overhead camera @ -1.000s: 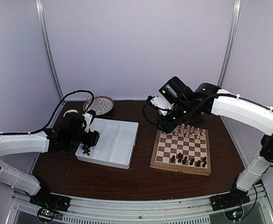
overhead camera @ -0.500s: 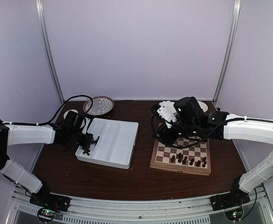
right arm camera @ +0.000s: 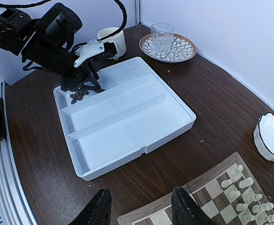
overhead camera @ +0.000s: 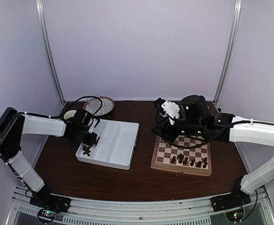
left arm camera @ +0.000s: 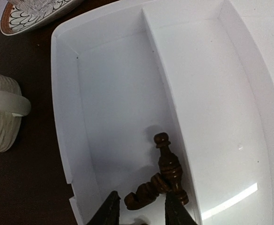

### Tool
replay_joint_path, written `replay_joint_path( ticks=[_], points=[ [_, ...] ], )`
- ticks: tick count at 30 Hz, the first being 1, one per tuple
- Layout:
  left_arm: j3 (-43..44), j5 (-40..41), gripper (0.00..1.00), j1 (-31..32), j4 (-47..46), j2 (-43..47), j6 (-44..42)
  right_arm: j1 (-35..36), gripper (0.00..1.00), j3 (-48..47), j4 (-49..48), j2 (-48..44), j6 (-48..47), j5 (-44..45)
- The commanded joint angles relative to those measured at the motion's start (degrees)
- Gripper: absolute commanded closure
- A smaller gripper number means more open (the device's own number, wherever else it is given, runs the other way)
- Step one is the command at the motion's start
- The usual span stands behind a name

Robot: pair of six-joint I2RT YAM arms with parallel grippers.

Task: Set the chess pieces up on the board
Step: Pick up the knight from the storage box.

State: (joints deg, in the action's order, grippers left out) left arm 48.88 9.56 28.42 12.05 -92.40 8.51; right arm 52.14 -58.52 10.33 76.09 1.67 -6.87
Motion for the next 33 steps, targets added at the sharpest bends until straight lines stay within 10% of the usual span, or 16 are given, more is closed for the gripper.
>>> replay_joint_path(
  ticks=[1, 22, 33],
  points=[
    [3.54, -1.49, 0.67, -0.69, 2.82, -2.86, -0.91, -0.02, 0.53, 0.51, -1.88, -0.07, 0.43, -0.46],
    [10.58, -4.15, 0.77, -1.28, 10.97, -11.76, 1.02, 0.02, 0.53, 0.73, -2.63, 0.92, 0.7, -1.28],
    [1.35, -6.5, 0.82, -1.27, 3.19, 3.88, 3.25, -0.01, 0.55, 2.97, -5.36, -0.76, 0.75, -2.28]
  ],
)
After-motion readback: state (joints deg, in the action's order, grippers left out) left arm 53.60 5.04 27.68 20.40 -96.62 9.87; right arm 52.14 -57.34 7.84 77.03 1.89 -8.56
